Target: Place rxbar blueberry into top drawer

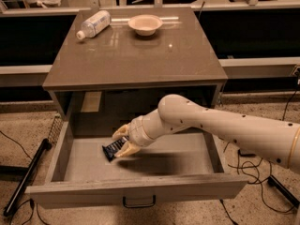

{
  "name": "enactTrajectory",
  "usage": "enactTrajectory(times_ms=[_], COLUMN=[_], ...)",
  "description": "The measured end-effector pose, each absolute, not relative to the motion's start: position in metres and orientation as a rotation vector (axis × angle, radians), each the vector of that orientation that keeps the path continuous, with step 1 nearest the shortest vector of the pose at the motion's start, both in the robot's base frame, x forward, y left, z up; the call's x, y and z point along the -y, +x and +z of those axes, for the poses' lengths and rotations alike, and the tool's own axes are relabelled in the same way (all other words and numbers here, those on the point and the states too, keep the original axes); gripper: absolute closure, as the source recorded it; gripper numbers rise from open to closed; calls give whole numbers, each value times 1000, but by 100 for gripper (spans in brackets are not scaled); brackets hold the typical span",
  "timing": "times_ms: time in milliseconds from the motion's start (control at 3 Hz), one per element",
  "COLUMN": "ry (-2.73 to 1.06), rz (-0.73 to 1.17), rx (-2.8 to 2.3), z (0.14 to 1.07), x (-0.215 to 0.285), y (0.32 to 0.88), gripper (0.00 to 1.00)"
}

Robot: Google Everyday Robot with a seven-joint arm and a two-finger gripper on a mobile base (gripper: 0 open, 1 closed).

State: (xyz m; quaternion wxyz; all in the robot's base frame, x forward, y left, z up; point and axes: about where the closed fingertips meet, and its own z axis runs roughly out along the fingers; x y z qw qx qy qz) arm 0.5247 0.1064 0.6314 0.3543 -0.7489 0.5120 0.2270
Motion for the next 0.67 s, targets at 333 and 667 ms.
enactTrajectory(times_ms=[333,667], ry=[-1939,-1939], rz=[589,590], rx=[-1319,-1319], z=[631,631], x=[-108,-108], y=[524,524], gripper=[0,0])
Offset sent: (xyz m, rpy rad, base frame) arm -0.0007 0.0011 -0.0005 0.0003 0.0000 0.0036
